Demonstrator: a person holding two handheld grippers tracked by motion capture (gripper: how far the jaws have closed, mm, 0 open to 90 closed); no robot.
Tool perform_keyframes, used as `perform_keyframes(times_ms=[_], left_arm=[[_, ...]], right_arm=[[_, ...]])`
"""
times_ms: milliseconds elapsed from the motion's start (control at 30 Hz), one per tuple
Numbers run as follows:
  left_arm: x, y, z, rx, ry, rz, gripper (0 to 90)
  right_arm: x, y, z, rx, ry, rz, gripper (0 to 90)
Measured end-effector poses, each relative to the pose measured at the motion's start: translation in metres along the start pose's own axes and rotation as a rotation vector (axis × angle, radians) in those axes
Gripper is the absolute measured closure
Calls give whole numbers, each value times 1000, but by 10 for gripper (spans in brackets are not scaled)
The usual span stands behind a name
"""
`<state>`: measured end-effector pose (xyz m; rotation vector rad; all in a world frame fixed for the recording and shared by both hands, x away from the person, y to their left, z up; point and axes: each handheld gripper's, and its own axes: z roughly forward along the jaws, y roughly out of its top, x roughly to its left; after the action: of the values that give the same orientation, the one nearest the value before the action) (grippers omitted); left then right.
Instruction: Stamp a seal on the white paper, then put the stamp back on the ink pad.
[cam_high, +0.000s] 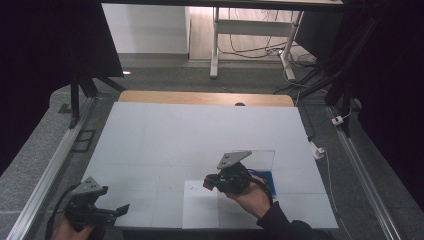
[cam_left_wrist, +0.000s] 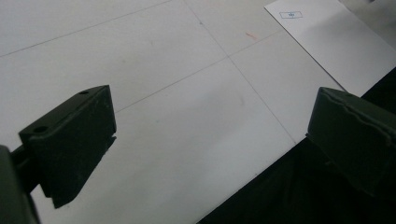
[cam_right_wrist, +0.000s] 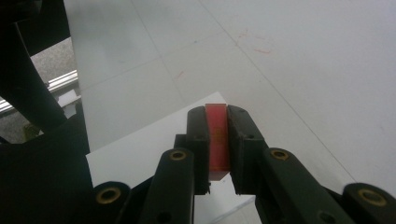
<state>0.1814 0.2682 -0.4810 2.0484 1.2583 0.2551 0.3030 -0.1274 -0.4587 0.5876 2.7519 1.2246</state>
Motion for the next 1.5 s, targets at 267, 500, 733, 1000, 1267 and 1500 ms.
perform_keyframes(times_ms=[267, 500, 733, 1000, 1267, 1500], left_arm=[[0, 0, 0, -2, -2, -1, 15], [0, 0, 0, 0, 0, -1, 15], [0, 0, 0, 0, 0, 1, 15], [0, 0, 0, 0, 0, 1, 15], [0, 0, 0, -1, 0, 0, 15], [0, 0, 0, -1, -1, -1, 15]], right_arm=[[-6, -7, -14, -1, -26, 15, 806], [-11, -15, -28, -6, -59, 35, 806], [-18, -23, -40, -7, -106, 52, 805], [-25, -31, -52, -3, -150, 78, 806], [-35, -41, -61, 8, -196, 93, 805], [-44, -49, -69, 29, -241, 117, 803]])
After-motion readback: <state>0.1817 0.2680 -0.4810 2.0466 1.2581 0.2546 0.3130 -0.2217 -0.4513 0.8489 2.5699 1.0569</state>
